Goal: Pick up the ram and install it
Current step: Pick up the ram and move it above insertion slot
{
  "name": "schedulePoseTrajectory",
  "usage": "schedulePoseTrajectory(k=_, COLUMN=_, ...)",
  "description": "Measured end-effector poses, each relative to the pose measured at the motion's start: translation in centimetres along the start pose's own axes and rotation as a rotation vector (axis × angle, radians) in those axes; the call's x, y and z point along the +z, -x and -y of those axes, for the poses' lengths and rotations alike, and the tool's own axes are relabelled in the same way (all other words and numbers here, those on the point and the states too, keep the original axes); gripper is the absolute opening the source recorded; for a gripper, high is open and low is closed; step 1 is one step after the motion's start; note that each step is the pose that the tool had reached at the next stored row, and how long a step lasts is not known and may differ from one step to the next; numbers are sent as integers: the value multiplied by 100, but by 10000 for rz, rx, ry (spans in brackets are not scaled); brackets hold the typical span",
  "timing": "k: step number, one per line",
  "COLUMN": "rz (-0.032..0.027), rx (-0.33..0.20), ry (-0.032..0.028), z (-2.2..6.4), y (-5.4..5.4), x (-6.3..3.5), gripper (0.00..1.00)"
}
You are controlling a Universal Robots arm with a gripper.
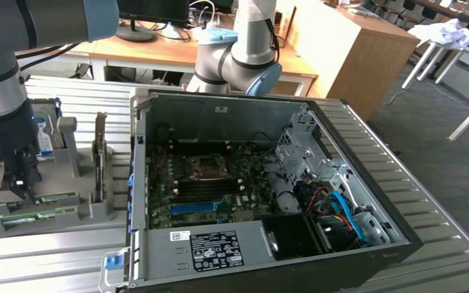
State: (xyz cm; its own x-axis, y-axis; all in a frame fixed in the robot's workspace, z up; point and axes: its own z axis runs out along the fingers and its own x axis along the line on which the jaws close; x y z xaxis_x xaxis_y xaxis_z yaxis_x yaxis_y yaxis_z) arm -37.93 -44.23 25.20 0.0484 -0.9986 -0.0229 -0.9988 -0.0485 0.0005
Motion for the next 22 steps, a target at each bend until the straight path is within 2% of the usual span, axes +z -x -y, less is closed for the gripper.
schedulePoseTrajectory(k=22, rz=-2, rx=-1, ry=1, z=-33, y=-55, x=158, gripper=50)
